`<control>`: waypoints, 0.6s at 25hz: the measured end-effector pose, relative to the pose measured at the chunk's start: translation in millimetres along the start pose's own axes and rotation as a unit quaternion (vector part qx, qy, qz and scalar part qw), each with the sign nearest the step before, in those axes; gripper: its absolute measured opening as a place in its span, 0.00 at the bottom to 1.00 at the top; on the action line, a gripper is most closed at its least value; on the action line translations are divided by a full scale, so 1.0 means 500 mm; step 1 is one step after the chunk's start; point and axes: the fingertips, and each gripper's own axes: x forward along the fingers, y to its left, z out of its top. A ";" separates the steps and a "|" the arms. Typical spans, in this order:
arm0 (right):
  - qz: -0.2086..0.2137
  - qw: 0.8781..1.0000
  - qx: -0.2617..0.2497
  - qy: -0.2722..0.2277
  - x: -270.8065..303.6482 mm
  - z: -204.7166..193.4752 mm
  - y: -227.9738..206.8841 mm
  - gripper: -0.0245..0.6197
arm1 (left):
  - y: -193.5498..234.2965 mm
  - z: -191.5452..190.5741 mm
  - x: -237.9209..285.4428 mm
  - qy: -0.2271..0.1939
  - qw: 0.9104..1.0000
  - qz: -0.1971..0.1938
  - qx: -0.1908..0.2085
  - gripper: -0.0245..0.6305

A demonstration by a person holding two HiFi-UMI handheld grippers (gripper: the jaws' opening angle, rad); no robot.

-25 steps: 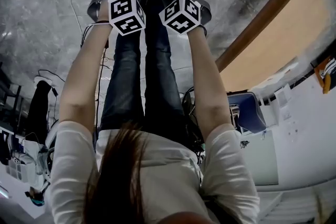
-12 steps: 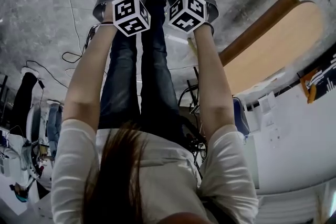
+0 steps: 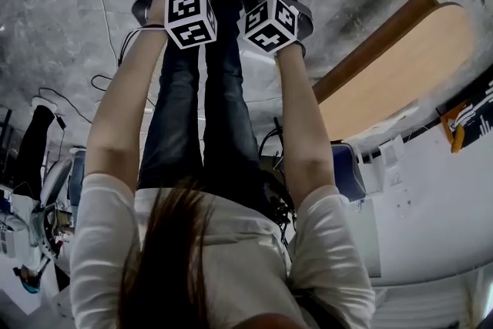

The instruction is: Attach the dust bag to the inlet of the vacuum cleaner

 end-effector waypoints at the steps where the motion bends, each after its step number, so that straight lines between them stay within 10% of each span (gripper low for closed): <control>1: -0.004 1.000 0.010 -0.002 0.000 -0.001 0.000 0.12 | 0.001 0.000 0.001 0.005 1.000 -0.004 0.012 0.16; 15: 0.005 0.999 -0.023 0.022 -0.001 0.005 -0.010 0.12 | 0.008 0.000 -0.003 -0.015 0.999 0.006 -0.035 0.15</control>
